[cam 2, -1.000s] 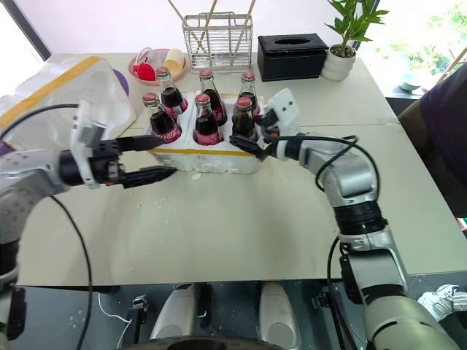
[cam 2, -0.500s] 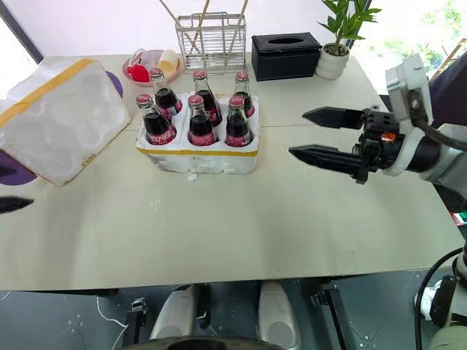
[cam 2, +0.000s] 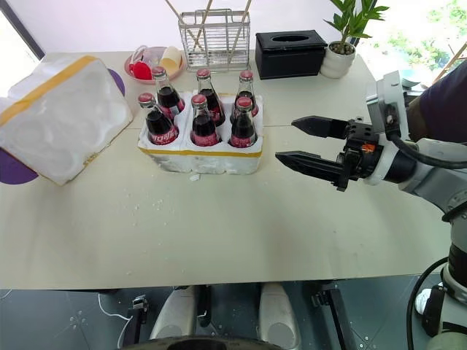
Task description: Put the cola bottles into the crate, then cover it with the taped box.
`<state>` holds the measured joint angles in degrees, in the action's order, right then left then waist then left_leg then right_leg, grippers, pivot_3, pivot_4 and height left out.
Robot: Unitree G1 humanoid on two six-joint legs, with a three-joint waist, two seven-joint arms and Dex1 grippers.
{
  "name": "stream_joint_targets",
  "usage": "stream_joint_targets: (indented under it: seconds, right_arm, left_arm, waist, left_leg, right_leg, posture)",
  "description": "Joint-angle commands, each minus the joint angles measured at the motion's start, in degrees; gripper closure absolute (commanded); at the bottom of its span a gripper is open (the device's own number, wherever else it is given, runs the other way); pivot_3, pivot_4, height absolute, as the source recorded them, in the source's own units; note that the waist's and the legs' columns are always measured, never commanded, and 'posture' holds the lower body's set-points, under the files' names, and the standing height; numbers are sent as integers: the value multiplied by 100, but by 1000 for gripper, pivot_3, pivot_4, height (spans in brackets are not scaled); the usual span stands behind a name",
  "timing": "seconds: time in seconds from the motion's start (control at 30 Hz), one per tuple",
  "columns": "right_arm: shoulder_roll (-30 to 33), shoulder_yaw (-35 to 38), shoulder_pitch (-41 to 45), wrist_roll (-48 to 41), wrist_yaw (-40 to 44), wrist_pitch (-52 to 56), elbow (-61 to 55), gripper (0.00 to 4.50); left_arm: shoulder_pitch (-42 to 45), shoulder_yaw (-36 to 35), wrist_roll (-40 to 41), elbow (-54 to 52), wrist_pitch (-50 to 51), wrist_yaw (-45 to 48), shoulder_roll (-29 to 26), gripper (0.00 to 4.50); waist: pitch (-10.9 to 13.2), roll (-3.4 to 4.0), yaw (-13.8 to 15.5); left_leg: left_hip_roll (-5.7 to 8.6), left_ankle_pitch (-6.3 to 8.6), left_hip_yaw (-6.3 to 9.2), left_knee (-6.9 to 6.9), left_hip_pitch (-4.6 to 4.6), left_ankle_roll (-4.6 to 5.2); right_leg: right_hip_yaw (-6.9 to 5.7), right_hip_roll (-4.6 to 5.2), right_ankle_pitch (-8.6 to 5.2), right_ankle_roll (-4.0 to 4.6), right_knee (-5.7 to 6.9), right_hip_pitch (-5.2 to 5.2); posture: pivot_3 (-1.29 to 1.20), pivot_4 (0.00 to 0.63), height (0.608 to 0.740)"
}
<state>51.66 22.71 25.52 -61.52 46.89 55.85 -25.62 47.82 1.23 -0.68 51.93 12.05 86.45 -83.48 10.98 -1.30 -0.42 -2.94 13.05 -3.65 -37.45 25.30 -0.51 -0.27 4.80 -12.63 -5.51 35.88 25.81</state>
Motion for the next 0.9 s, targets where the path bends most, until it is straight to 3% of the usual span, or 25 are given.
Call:
stream_joint_targets:
  seconds: [0.03,0.27,0.57,0.67,0.83,0.9]
  right_arm:
    - [63,123,-33,-31,-97,-144,-127,109]
    - [106,234,-111,-162,-291,-141,-195,109]
    - [193,371,-231,-442,-552,-110,-396,109]
    - [173,340,-254,-500,-688,-119,-434,0]
    - [134,276,-299,-554,-845,-171,-490,0]
    - [98,220,-325,-516,-891,-207,-499,0]
  left_arm:
    - [912,648,-933,905,-383,-65,239,0]
    - [1991,1156,-1675,2036,-600,-564,1024,0]
    - [2135,1053,-1860,2423,-543,-1195,1645,0]
    - [2190,993,-1829,2447,-467,-1153,1729,879]
    - [2298,1035,-1929,2421,-463,-826,1685,3496]
    - [2330,1044,-1953,2395,-491,-715,1656,4174]
  waist:
    - [-1,-10,3]
    - [-2,-19,2]
    - [-1,-22,-15]
    - [-1,-22,12]
    - [-2,-24,55]
    - [-2,-24,73]
  left_leg:
    - [-2,0,4,-8,-1,0]
    - [-11,1,17,-51,9,1]
    - [-12,2,25,-52,9,2]
    - [-12,2,28,-54,7,2]
    - [-11,2,29,-60,8,2]
    - [-11,2,29,-60,8,2]
  right_leg:
    - [0,-3,-1,-1,11,1]
    - [1,-7,-14,19,21,-6]
    - [1,-10,-4,1,27,-6]
    - [1,-10,-4,1,31,-8]
    - [1,-10,-6,6,30,-11]
    - [1,-10,-6,5,30,-11]
  posture:
    - [0,150,740]
    - [0,150,740]
    - [0,150,740]
    - [0,150,740]
    - [0,150,740]
    - [0,150,740]
